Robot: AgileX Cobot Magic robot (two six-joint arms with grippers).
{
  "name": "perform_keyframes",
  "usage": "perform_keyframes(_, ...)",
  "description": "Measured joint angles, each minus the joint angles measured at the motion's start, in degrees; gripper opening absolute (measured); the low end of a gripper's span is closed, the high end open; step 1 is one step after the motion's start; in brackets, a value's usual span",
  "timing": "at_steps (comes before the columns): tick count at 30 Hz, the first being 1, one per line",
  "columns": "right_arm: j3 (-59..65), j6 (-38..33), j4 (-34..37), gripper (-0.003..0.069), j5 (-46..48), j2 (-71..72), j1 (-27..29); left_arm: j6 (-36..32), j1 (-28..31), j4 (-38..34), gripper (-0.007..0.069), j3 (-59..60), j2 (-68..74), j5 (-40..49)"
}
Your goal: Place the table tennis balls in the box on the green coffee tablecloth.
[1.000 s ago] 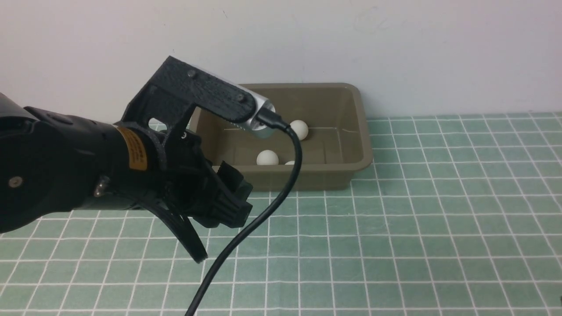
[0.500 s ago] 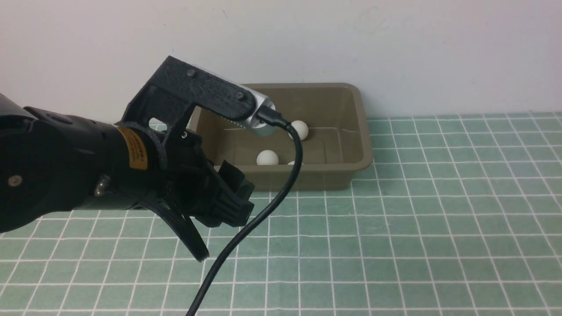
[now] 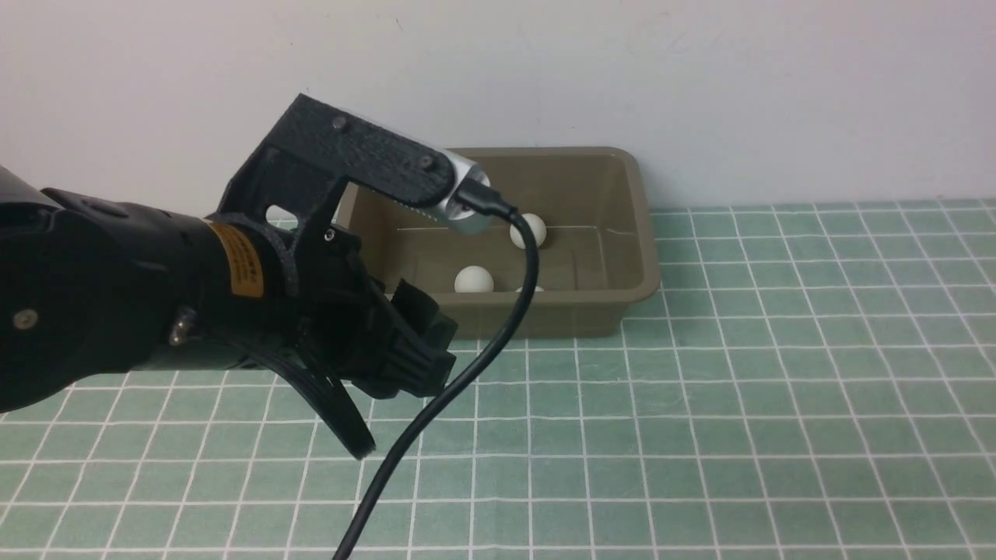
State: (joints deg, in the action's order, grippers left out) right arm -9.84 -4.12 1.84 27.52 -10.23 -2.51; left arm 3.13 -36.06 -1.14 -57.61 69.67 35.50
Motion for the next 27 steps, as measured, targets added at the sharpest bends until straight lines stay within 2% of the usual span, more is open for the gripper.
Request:
perform_keyframes(7, 0.0, 0.0, -0.2, 0.0294, 3.0, 0.0, 0.0, 0.0, 0.0, 0.0, 0.0426, 0.0, 0.0, -0.4)
perform_keyframes(16, 0.0, 0.0, -0.2, 0.0294, 4.5, 0.0, 0.0, 0.0, 0.0, -0.6, 0.0426, 0.0, 0.0, -6.0)
perform_keyframes(27, 0.0, 0.0, -0.2, 0.0294, 4.6, 0.0, 0.0, 0.0, 0.0, -1.8, 0.0426, 0.0, 0.0, -6.0)
